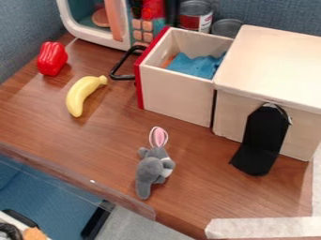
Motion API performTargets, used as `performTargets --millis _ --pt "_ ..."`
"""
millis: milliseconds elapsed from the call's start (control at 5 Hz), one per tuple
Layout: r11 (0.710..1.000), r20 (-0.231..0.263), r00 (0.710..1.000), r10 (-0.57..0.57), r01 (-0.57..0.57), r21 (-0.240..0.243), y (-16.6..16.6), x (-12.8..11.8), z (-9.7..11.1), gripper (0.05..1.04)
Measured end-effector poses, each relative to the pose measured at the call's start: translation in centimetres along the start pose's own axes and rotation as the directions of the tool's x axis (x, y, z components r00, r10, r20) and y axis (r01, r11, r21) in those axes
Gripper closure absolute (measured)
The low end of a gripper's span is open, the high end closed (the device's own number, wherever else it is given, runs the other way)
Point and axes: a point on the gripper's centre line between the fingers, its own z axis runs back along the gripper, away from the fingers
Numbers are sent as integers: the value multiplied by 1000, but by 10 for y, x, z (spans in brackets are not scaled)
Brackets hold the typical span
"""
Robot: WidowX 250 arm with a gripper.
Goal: Takes the strawberry from the drawer and moves it to the bottom of the table
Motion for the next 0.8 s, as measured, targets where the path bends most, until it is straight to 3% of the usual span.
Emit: performTargets --millis 200,400,600,800 --pt "999 -48 999 22 -20 35 24 -45 -12 328" --pt "997 -77 996 46 -42 61 27 -81 -39 328" --pt "990 -94 988 126 -120 70 19 -100 -75 328" --pt "981 -117 980 162 -147 125 19 -109 -112 329"
